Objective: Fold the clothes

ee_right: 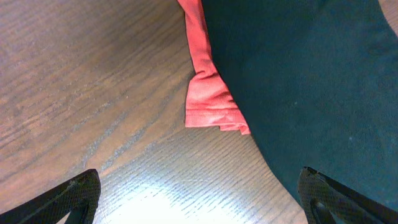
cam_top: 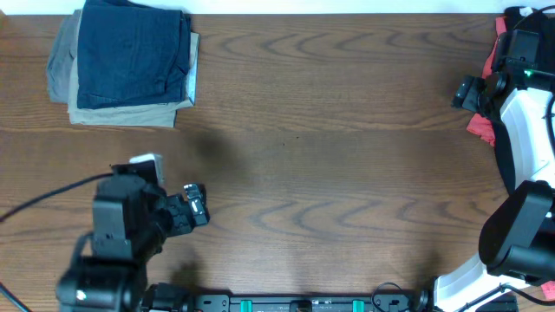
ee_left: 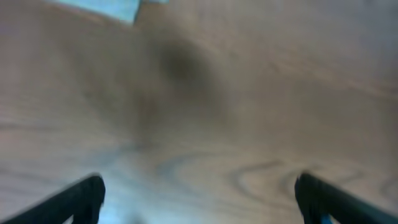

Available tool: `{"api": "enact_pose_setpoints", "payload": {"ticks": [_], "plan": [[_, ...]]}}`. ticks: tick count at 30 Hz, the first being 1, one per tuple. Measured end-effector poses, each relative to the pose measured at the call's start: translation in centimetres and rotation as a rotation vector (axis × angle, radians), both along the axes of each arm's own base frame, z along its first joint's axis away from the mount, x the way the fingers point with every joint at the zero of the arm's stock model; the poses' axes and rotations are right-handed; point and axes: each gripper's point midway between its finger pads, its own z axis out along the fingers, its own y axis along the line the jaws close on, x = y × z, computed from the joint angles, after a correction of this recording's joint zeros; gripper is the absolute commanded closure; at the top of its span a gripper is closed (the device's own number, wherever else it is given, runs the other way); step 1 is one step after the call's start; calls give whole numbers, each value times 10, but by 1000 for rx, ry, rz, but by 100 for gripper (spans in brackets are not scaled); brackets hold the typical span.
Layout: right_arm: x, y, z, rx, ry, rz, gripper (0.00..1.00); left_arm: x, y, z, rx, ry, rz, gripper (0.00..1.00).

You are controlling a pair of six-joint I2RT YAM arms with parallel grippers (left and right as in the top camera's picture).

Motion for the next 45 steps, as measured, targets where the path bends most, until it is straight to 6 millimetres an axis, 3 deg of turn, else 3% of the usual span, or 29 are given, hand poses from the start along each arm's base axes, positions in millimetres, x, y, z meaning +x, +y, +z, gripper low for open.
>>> {"api": "enact_pose_setpoints", "payload": {"ticks": [6,18,23,32,45], "plan": [[0,0,0,1,1,0,1,16,-1,-3,-34,-363,-1,2],[0,0,0,1,1,0,1,31,3,-38,38,-671,-20,2],[0,0,0,1,1,0,1,34,14,-54,73,-677,11,2],[0,0,0,1,1,0,1,37,38,-58,114,-676,104,2],[0,0,0,1,1,0,1,38,40,-62,129,-685,111,2]]}}
